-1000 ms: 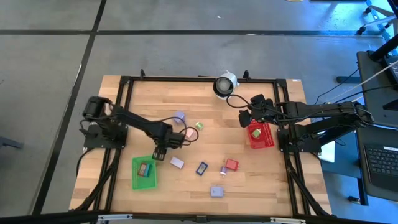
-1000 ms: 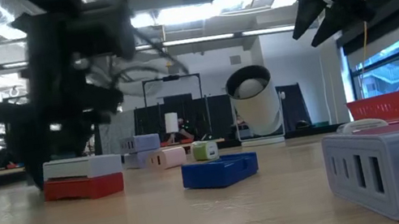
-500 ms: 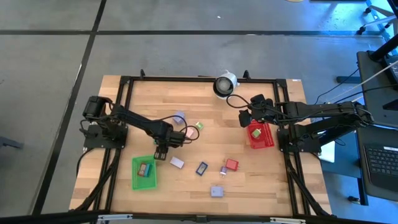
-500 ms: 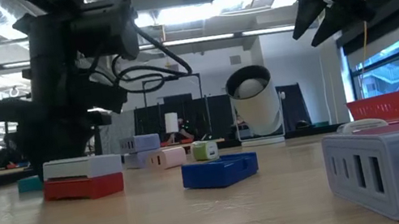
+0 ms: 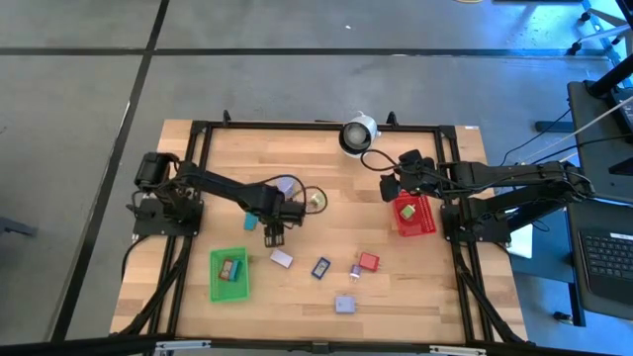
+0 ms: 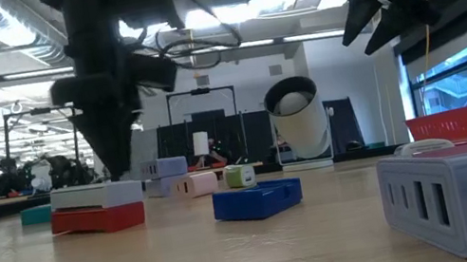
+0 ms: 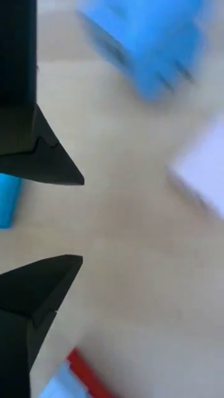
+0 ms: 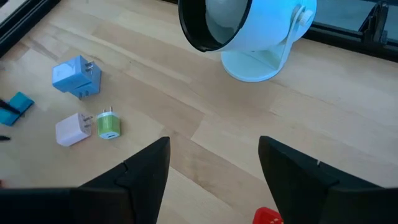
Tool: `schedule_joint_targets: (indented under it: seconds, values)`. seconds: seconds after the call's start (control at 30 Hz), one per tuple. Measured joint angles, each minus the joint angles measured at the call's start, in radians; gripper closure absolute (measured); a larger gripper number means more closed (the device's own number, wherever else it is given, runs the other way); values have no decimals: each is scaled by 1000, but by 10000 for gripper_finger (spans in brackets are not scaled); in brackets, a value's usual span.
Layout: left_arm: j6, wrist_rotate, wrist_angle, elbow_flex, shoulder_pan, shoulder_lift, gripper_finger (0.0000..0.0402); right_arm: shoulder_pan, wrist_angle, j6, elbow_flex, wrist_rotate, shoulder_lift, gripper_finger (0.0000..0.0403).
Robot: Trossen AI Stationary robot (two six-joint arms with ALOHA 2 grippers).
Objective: Pick & Place Office items
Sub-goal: Put the light blue digital clock into the green bin
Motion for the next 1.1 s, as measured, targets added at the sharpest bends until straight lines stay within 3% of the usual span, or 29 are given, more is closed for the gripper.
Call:
schedule_joint_targets:
  seconds: [0.17, 0.3, 0.57, 1.1]
  values:
    - [-312, -6, -198, 16, 35, -1, 188, 0, 0, 20, 0, -3, 0, 156]
    - [-478, 48, -231, -22, 58, -2, 181, 0, 0, 19, 0, -3, 0, 156]
    - [-649, 106, -206, -114, 86, -2, 186, 0, 0, 19, 0, -2, 0, 156]
    - [-766, 129, -143, -145, 94, -86, 196, 0, 0, 49, 0, 1, 0, 156]
